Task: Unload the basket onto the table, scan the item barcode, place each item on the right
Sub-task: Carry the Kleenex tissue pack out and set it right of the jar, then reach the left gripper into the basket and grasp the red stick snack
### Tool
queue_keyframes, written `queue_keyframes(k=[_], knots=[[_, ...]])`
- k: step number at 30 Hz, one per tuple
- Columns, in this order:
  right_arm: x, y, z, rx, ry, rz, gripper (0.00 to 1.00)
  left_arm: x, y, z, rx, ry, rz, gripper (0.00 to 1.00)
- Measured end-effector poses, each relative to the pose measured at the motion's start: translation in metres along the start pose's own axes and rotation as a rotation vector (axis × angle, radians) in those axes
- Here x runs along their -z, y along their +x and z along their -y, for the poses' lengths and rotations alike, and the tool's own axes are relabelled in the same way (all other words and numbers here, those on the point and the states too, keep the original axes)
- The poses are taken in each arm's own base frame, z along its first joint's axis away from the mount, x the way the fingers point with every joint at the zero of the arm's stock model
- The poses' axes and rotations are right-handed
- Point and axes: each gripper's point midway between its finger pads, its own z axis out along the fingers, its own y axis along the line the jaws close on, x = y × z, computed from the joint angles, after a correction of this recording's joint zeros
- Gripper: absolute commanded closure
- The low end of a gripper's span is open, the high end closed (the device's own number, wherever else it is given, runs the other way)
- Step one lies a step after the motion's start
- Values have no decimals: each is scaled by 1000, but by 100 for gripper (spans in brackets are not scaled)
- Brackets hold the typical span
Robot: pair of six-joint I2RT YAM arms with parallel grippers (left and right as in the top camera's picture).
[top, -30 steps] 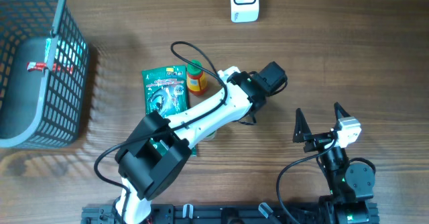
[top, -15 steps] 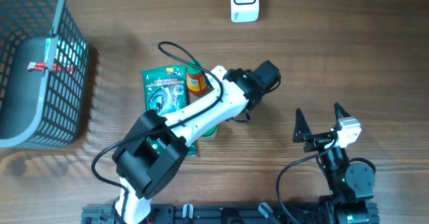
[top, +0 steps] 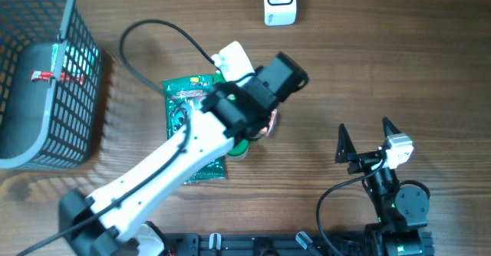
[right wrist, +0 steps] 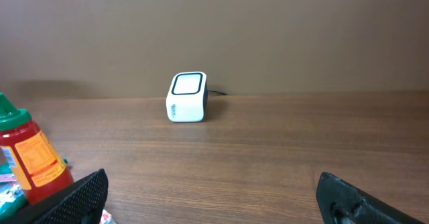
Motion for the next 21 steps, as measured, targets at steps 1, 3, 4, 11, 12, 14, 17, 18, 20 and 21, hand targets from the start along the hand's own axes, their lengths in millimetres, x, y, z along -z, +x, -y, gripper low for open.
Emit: queue_keyframes(k=[1,3,4,11,12,14,17,18,20,21], knots=[[0,0,0,0,0,0,0,6,-12,-2,-16,11,20,53],[0,0,0,0,0,0,0,24,-47,-8,6,38,79,50],[0,0,0,0,0,0,1,34,-68,-14,28,49,117,50],[0,0,0,0,0,0,0,109,-200,-117,321,7,426,47],[0,0,0,0,0,0,0,120,-214,-136,360,-13,473,45],[0,0,0,0,0,0,0,137,-235,-168,427,-58,554,40],[0,0,0,0,0,0,0,155,-263,-230,545,-187,662,29],[0,0,0,0,0,0,0,156,-269,-250,588,-227,679,27],[0,0,0,0,0,0,0,150,-277,-277,638,-282,678,26],[0,0,0,0,0,0,0,144,-281,-289,666,-296,665,25]])
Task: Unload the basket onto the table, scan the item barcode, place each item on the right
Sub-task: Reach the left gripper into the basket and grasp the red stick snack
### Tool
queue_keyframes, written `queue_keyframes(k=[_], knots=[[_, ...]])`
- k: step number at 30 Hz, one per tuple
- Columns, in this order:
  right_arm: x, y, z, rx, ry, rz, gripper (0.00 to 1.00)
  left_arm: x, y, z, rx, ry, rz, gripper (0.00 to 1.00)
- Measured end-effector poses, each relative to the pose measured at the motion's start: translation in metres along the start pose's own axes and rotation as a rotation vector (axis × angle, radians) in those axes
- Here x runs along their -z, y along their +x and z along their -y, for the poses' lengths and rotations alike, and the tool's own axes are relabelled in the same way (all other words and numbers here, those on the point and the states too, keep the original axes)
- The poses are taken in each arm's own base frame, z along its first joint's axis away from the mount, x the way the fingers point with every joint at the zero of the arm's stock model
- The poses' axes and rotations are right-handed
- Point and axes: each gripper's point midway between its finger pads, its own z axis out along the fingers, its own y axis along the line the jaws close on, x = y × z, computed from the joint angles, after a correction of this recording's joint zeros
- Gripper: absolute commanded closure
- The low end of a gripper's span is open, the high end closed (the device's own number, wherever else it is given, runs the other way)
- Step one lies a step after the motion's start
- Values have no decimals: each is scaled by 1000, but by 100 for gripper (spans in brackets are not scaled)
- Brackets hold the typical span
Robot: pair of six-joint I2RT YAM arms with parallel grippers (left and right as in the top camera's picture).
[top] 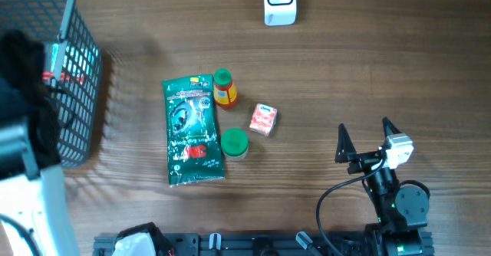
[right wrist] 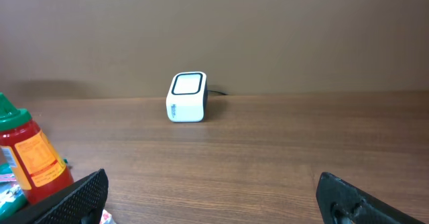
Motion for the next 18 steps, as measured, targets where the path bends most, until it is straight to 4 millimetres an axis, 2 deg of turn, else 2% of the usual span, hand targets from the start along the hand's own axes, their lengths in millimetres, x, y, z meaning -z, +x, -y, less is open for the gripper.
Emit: queue_keyframes(k=[3,5,6,8,11,14,18], knots=[[0,0,0,0,0,0,0,-45,-3,-18,50,-70,-63,26],[0,0,0,0,0,0,0,-81,5,-35,78,-125,-142,24],[0,0,0,0,0,0,0,-95,11,-42,86,-149,-176,19],[0,0,0,0,0,0,0,-120,22,-55,94,-194,-232,0],[0,0,0,0,0,0,0,-155,47,-69,98,-244,-323,0],[0,0,0,0,0,0,0,-193,80,-80,105,-267,-427,0],[0,0,0,0,0,0,0,-231,118,-87,114,-255,-536,0]])
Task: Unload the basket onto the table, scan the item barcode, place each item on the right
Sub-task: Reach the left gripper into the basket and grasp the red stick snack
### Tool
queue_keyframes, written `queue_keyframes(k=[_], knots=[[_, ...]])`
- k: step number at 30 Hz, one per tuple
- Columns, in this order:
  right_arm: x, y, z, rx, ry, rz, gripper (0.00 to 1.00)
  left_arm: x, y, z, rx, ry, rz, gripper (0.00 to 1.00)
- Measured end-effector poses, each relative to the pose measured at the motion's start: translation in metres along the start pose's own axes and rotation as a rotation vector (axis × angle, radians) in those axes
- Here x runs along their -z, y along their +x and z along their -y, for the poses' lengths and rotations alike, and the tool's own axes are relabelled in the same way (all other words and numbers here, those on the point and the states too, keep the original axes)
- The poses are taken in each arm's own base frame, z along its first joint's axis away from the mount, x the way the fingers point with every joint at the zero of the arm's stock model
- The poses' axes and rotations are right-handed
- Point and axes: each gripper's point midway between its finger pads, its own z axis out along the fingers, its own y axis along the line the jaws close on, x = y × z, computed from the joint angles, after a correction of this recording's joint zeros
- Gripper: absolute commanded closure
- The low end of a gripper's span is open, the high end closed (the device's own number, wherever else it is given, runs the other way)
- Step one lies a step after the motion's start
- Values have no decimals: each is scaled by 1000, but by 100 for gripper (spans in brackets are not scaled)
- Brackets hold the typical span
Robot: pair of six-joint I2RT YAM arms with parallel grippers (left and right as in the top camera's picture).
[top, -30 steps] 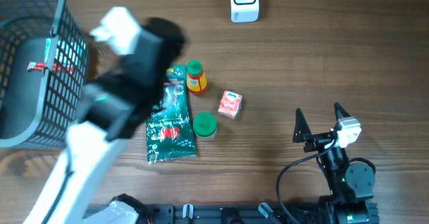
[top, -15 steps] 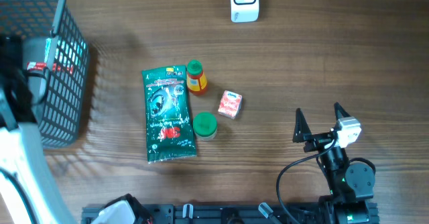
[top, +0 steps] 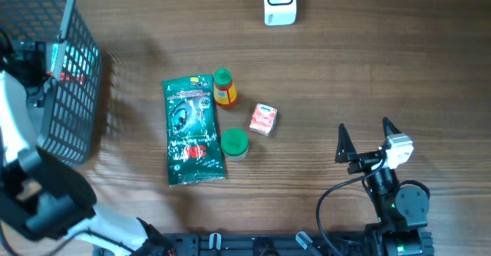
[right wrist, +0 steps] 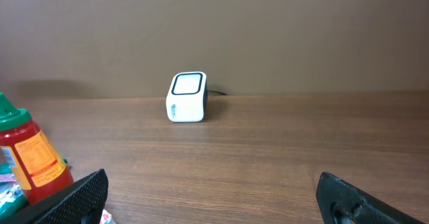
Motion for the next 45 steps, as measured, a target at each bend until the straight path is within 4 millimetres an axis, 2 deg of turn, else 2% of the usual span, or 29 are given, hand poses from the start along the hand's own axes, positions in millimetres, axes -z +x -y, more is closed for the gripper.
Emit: queue_keyframes(k=[3,6,11,16,21,25,31,33,37,40,42,45], knots=[[0,0,0,0,0,0,0,-38,11,-1,-15,12,-81,4],[0,0,0,0,0,0,0,-57,15,0,-20,29,-110,11],[0,0,0,0,0,0,0,-65,13,-5,-28,5,-95,20],[0,0,0,0,0,0,0,-67,2,-14,-37,-42,-34,22],[0,0,0,0,0,0,0,-95,-2,-29,-36,-95,-9,25],[0,0,0,0,0,0,0,-105,-7,-25,-40,-78,13,47],[0,0,0,0,0,0,0,-116,-9,-26,-42,-80,20,93],[0,0,0,0,0,0,0,-118,-8,-28,-45,-87,15,96],[0,0,0,0,0,0,0,-117,-9,-29,-35,-85,8,96],[0,0,0,0,0,0,0,-105,-13,-29,-26,-80,9,96],[0,0,0,0,0,0,0,-82,-24,-20,-18,-47,38,96],[0,0,0,0,0,0,0,-32,-41,0,-12,27,101,96]])
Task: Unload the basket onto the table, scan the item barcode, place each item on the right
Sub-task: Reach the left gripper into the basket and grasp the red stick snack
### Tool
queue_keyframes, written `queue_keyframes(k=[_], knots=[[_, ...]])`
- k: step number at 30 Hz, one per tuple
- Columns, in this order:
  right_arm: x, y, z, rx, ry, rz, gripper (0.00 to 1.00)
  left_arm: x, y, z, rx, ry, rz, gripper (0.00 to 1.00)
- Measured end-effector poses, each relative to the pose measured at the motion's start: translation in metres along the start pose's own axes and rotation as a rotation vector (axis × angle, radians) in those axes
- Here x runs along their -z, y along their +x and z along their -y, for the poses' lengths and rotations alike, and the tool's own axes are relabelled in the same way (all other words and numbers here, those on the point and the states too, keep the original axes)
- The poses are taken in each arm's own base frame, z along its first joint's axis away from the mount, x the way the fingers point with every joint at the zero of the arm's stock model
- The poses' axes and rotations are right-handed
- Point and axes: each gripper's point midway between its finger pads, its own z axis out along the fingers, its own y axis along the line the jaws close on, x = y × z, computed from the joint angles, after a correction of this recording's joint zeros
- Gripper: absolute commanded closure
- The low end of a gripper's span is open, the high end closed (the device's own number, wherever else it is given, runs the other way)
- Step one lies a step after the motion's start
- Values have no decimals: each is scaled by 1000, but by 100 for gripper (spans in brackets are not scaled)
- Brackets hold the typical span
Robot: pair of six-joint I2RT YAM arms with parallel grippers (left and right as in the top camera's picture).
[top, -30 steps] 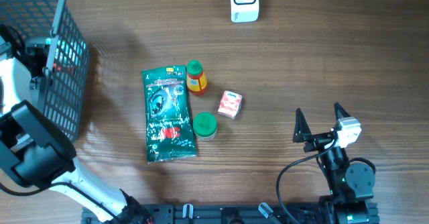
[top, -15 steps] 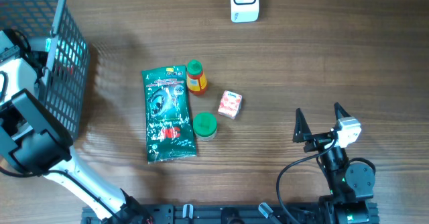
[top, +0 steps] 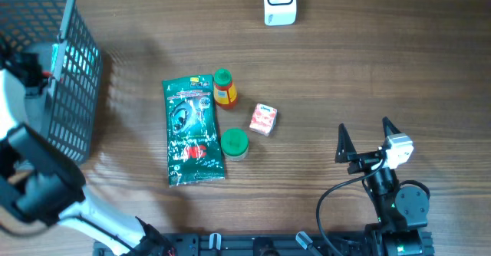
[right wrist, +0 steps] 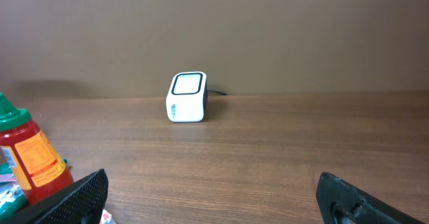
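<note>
On the wooden table lie a green pouch [top: 192, 129], an orange sauce bottle with a green cap [top: 224, 87] [right wrist: 30, 158], a small red-and-white box [top: 263, 119] and a green-lidded jar [top: 234, 142]. The white barcode scanner [right wrist: 187, 97] stands at the far edge. My left gripper [top: 29, 63] is over the basket at the far left, and its jaws are not readable. My right gripper [top: 364, 143] [right wrist: 214, 200] rests open near the front right, holding nothing.
A grey wire basket [top: 73, 95] fills the far left, with something with a red label [top: 47, 76] showing through its bars. My left arm [top: 31, 187] runs up the left edge of the overhead view. Cables trail by the right arm's base.
My left arm has shifted slightly along the left edge, its head still at the basket. The items, the scanner and the right gripper have not moved.
My left arm first reached over the middle of the table, covering the bottle and the box. Then it was off at the left by the basket, with all items lying uncovered. It has stayed at the basket since. The right gripper stayed open and still.
</note>
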Motion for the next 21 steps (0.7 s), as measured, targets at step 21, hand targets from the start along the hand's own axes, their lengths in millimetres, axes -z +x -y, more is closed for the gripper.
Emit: queue_keyframes(k=[21], knots=[[0,0,0,0,0,0,0,278,12,55,-58,448,133,96]])
